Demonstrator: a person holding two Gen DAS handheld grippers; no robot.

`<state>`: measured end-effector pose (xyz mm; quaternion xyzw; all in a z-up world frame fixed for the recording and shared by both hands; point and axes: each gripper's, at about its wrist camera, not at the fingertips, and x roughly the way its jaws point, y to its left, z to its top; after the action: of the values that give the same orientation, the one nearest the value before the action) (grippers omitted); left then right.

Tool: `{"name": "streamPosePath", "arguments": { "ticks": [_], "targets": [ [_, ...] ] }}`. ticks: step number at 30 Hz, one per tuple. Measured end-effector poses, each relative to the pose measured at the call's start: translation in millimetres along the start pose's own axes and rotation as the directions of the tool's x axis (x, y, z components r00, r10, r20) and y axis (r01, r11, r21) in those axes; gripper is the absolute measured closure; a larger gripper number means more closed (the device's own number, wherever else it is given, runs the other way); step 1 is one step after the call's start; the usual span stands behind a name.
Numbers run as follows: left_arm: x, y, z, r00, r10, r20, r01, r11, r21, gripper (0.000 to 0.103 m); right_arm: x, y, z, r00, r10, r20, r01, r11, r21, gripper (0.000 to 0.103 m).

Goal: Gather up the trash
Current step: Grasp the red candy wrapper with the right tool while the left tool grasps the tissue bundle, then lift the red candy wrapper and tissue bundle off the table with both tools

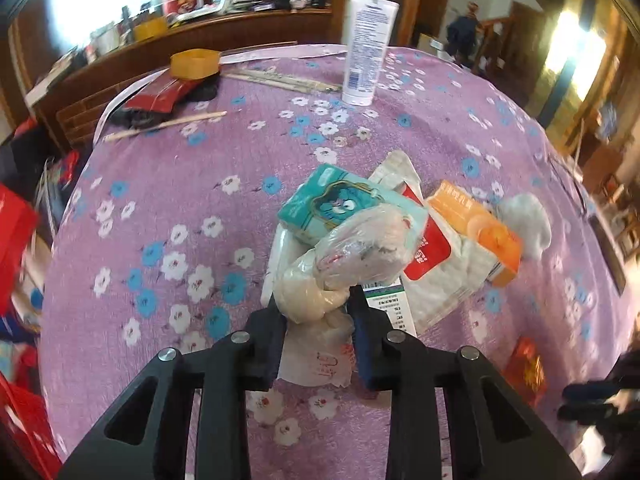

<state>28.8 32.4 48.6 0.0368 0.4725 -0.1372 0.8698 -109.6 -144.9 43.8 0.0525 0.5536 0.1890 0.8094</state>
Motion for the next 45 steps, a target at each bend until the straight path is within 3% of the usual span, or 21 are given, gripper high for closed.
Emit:
{"name": "streamPosePath", "arguments": {
  "ticks": [3, 5, 6, 8, 14, 18, 21, 29, 45],
  "targets": [
    [-20, -2, -9, 0.998, 0.005, 0.056, -0.004, 1.0, -0.023, 0.076, -2, -1, -2, 1.0, 0.014, 0.0, -0.014, 1.0, 0.025, 0.086],
    [-36, -2, -15, 0.997, 0.009, 0.08, -0.006, 0.999, -0.043, 0.076, -1, -5, -1, 0.999, 0.035, 0.007, -0.035, 0.997, 0.069, 0.074],
    [-45, -1, -19, 0.996, 0.013, 0.092, -0.008, 0.999, -0.054, 0.076, 0, -8, 1, 0.999, 0.043, 0.012, -0.044, 0.995, 0.092, 0.059],
    [-60, 0, -28, 0.994, 0.017, 0.104, -0.009, 0.997, -0.075, 0.076, 1, -11, 5, 0.998, 0.05, 0.03, -0.053, 0.991, 0.121, 0.045],
    [-91, 2, -62, 0.994, 0.037, 0.106, -0.023, 0.992, -0.127, 0.076, 23, 4, 19, 1.0, -0.011, 0.007, 0.011, 0.999, 0.045, 0.046],
    [-102, -2, -83, 0.992, 0.08, 0.099, -0.063, 0.984, -0.167, 0.076, 45, 11, 18, 0.995, -0.098, -0.026, 0.098, 0.995, -0.001, 0.067],
    [-108, -4, -96, 0.987, 0.118, 0.107, -0.097, 0.978, -0.184, 0.076, 42, 21, 17, 0.99, -0.141, 0.005, 0.141, 0.99, -0.02, 0.071],
    [-115, -5, -112, 0.981, 0.17, 0.095, -0.146, 0.965, -0.217, 0.076, 7, 63, 10, 0.988, -0.053, 0.146, 0.068, 0.992, -0.103, 0.072],
    [-121, -5, -127, 0.962, 0.264, 0.072, -0.242, 0.943, -0.228, 0.076, 7, 73, -7, 0.993, -0.03, 0.116, 0.045, 0.99, -0.131, 0.071]
  ]
}}
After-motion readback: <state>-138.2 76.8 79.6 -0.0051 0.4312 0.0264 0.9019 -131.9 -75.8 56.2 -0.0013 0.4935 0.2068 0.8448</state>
